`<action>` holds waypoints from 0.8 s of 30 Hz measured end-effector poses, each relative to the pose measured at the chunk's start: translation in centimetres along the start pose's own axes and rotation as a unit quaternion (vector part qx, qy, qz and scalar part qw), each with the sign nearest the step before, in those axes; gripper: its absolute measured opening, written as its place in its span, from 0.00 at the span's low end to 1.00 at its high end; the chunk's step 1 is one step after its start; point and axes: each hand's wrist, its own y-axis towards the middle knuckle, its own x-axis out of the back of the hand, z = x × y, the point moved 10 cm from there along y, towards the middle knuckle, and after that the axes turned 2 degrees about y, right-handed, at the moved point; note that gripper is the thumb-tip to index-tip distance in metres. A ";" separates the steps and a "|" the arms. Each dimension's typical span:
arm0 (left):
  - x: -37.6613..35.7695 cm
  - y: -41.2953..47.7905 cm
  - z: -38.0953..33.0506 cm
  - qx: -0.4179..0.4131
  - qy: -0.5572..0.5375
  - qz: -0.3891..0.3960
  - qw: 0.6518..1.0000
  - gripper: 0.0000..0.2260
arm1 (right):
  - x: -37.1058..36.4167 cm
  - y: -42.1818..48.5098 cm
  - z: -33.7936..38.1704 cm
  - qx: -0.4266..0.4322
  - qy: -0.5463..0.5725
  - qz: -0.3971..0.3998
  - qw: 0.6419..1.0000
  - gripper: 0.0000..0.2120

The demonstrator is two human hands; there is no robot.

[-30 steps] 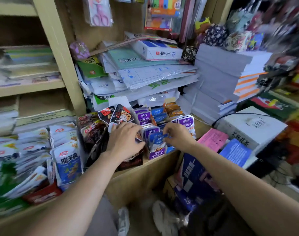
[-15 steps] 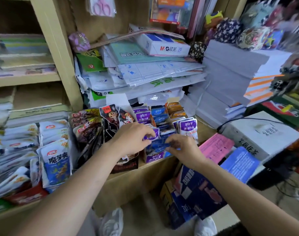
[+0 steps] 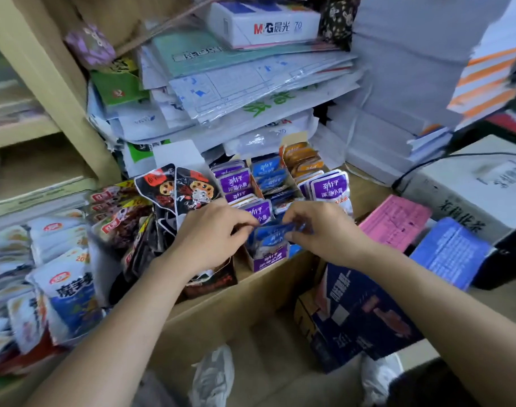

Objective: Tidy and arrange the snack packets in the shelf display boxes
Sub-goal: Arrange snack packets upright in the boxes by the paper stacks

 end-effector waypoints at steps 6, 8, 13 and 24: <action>-1.1 -1.2 0.7 -0.004 -0.091 0.057 0.994 0.16 | -2.0 0.3 -0.1 -0.008 0.016 0.028 0.999 0.22; -1.0 -1.8 0.4 -0.011 -0.136 0.067 0.988 0.21 | -2.5 0.3 0.0 0.000 -0.011 0.039 0.999 0.22; -0.2 -1.9 0.9 0.021 -0.181 0.026 0.983 0.21 | -1.6 0.8 0.0 -0.002 0.038 0.013 0.999 0.12; 1.3 -2.0 0.1 0.037 -0.121 -0.081 0.989 0.19 | 7.5 -0.6 -4.7 -0.084 0.436 -0.159 0.882 0.12</action>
